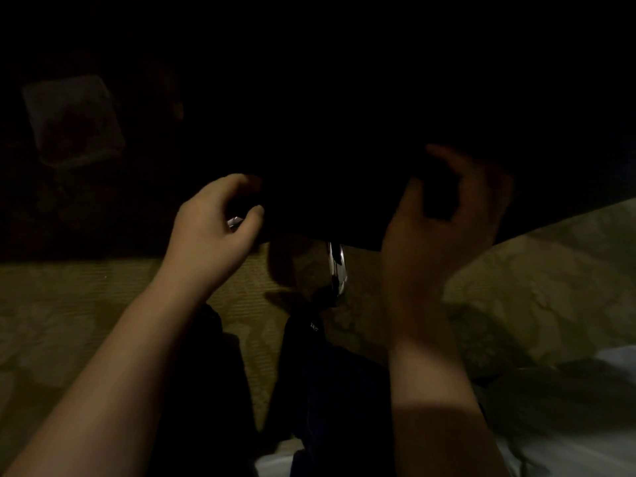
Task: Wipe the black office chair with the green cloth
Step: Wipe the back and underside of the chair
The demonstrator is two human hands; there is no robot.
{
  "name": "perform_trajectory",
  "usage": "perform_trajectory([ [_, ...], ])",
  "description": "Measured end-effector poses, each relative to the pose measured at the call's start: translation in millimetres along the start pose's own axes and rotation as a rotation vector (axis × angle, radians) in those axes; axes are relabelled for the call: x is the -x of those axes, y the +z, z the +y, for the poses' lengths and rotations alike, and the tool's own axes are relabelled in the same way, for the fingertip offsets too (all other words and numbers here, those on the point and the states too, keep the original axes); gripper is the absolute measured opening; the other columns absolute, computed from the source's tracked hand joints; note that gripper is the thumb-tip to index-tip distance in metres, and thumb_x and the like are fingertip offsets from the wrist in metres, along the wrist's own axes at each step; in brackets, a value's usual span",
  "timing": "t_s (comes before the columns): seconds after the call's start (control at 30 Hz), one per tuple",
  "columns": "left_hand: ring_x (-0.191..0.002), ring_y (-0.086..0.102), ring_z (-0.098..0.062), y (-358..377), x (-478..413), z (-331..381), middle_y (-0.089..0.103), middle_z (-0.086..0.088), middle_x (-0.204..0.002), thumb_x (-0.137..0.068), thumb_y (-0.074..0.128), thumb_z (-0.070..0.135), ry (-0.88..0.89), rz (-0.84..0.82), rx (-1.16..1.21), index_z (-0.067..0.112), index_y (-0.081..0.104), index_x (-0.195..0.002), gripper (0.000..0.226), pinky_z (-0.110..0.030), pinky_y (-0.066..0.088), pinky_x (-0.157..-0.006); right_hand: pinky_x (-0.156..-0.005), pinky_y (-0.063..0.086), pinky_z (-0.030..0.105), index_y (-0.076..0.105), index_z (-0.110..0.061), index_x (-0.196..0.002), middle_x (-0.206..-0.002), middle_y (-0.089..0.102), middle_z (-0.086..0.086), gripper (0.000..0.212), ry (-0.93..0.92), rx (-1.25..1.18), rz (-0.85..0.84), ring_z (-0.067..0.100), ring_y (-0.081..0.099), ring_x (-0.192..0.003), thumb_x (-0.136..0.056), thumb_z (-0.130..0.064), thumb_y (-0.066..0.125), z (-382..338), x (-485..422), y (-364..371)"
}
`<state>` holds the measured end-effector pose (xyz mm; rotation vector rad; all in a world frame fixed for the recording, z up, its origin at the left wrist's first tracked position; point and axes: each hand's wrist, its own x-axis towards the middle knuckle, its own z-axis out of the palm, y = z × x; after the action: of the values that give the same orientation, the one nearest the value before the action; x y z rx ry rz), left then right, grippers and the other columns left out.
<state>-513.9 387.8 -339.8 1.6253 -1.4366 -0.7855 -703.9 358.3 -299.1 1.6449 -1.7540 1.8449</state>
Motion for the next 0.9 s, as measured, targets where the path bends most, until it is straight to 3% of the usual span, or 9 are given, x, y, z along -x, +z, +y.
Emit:
perform_trajectory([
  [0.07, -0.091, 0.051, 0.005, 1, -1, -2, 0.055, 0.005, -0.12, -0.092, 0.062, 0.012, 0.02, -0.005, -0.05, 0.014, 0.056, -0.13, 0.039, 0.002, 0.035, -0.072, -0.09, 0.042, 0.014, 0.065, -0.013, -0.101, -0.105, 0.057, 0.018, 0.031, -0.009, -0.011, 0.064, 0.022, 0.057, -0.107, -0.074, 0.003, 0.066, 3, -13, -7],
  [0.13, -0.107, 0.047, -0.002, 2, -2, -3, 0.051, 0.004, -0.122, -0.091, 0.062, 0.012, 0.028, -0.018, -0.073, 0.012, 0.054, -0.132, 0.041, 0.004, 0.032, -0.078, -0.089, 0.039, 0.009, 0.066, -0.01, -0.101, -0.104, 0.057, 0.019, 0.034, -0.038, 0.021, 0.014, 0.026, 0.058, -0.105, -0.072, 0.008, 0.067, 5, -15, -9],
  [0.2, -0.111, 0.044, -0.003, 4, -2, -4, 0.047, 0.006, -0.124, -0.091, 0.063, 0.014, 0.034, -0.034, -0.084, 0.012, 0.051, -0.134, 0.045, 0.005, 0.03, -0.079, -0.089, 0.038, 0.007, 0.068, -0.01, -0.099, -0.102, 0.058, 0.021, 0.036, -0.045, 0.023, -0.029, 0.027, 0.058, -0.103, -0.07, 0.011, 0.068, 5, -13, -9],
  [0.3, -0.114, 0.04, 0.0, 7, -3, -4, 0.043, 0.009, -0.127, -0.091, 0.063, 0.015, 0.041, -0.04, -0.083, 0.013, 0.046, -0.139, 0.051, 0.004, 0.029, -0.081, -0.088, 0.038, 0.007, 0.062, -0.019, -0.099, -0.102, 0.054, 0.01, 0.042, -0.024, -0.008, -0.013, 0.02, 0.057, -0.102, -0.07, 0.011, 0.069, 7, -12, -5],
  [0.4, -0.113, 0.041, -0.001, 8, -3, -1, 0.045, 0.008, -0.125, -0.091, 0.062, 0.016, 0.077, -0.041, -0.096, 0.012, 0.047, -0.137, 0.049, 0.002, 0.03, -0.081, -0.088, 0.037, 0.004, 0.07, -0.01, -0.096, -0.103, 0.054, 0.008, 0.03, 0.02, -0.02, -0.05, 0.012, 0.054, -0.103, -0.072, 0.009, 0.07, 15, -4, 0],
  [0.63, -0.11, 0.046, -0.005, 22, -2, 11, 0.049, 0.005, -0.119, -0.09, 0.062, 0.017, 0.133, -0.05, -0.098, 0.014, 0.052, -0.134, 0.046, -0.004, 0.032, -0.083, -0.08, 0.044, 0.016, 0.075, -0.009, -0.088, -0.102, 0.063, 0.014, 0.021, 0.099, 0.086, -0.371, 0.022, 0.06, -0.099, -0.069, -0.002, 0.069, 44, 34, 15],
  [0.7, -0.112, 0.048, -0.011, 29, -2, 16, 0.05, 0.002, -0.121, -0.089, 0.064, 0.017, 0.125, -0.059, -0.119, 0.016, 0.052, -0.135, 0.047, -0.015, 0.036, -0.084, -0.076, 0.046, 0.025, 0.075, -0.01, -0.091, -0.107, 0.063, 0.013, 0.022, 0.094, 0.197, -0.56, 0.029, 0.062, -0.1, -0.071, -0.003, 0.071, 59, 51, 20],
  [0.77, -0.117, 0.051, -0.021, 35, -3, 17, 0.054, -0.006, -0.127, -0.088, 0.067, 0.012, 0.126, -0.07, -0.145, 0.015, 0.053, -0.133, 0.048, -0.024, 0.037, -0.088, -0.076, 0.045, 0.026, 0.074, -0.013, -0.096, -0.113, 0.062, 0.01, 0.025, 0.121, 0.284, -0.696, 0.03, 0.061, -0.104, -0.073, -0.004, 0.071, 71, 66, 23],
  [0.9, -0.12, 0.051, -0.028, 44, -5, 14, 0.054, -0.011, -0.13, -0.087, 0.068, 0.012, 0.107, -0.1, -0.173, 0.011, 0.054, -0.132, 0.047, -0.029, 0.039, -0.09, -0.075, 0.04, 0.023, 0.074, -0.014, -0.096, -0.114, 0.062, 0.009, 0.024, 0.124, 0.328, -0.728, 0.029, 0.06, -0.107, -0.073, -0.005, 0.07, 84, 80, 28],
])
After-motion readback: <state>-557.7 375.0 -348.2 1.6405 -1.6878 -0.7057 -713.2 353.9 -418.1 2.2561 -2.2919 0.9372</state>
